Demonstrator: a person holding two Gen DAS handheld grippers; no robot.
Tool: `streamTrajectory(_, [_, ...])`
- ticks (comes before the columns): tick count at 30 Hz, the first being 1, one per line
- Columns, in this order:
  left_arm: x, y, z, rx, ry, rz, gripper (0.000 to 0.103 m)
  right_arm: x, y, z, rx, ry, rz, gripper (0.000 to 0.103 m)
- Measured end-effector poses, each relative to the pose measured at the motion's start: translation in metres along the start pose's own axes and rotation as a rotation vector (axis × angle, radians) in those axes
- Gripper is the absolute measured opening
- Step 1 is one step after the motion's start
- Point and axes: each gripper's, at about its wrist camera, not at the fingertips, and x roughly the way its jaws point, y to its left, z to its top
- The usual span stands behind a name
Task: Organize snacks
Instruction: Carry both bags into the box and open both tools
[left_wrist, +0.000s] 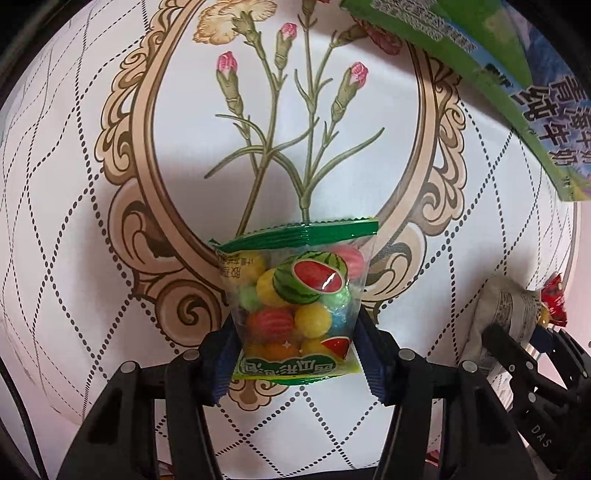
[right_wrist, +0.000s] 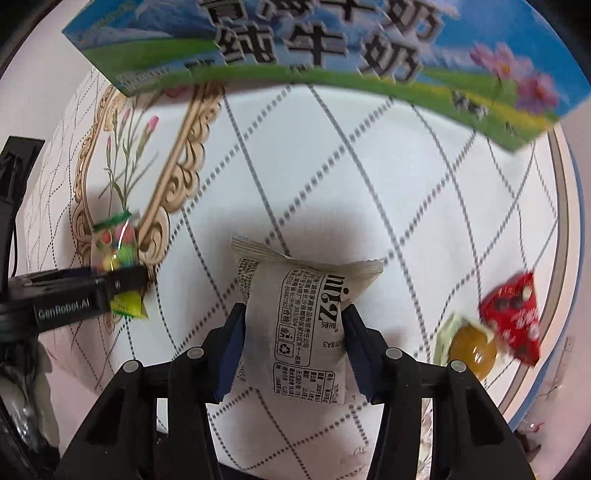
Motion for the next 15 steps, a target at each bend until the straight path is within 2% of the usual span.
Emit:
streamTrajectory(1, [0.002,-0.009,0.001,0.003,-0.002,0.006,0.055,0.000,-0.002,-0.001,0.011,-0.005,0.001,0.054])
streamTrajectory(3, [0.001,0.000,0.004,0.007,-0.006,0.014,0.055,0.001,-0.003,-0.003,0.016,-0.010,-0.010,0.055])
streamTrajectory(4, [0.002,-0.012,0.005,0.010,-0.007,0.017,0.055,0.002,-0.004,-0.003,0.035,-0.015,-0.011,0.057])
streamTrajectory(7, [0.010,-0.012,0.005,0.014,-0.011,0.021,0.055,0.009,-0.003,-0.002,0.044,-0.022,-0.022,0.064])
streamTrajectory(13, [-0.002,-0.015,-0.005,0.021,-0.025,0.037,0.055,0.015,0.006,-0.001,0.040,-0.019,-0.050,0.066])
streamTrajectory(15, [-0.005,-0.020,-0.009,0.041,-0.028,0.050,0.055,0.013,0.003,-0.004,0.044,-0.032,-0.049,0.062])
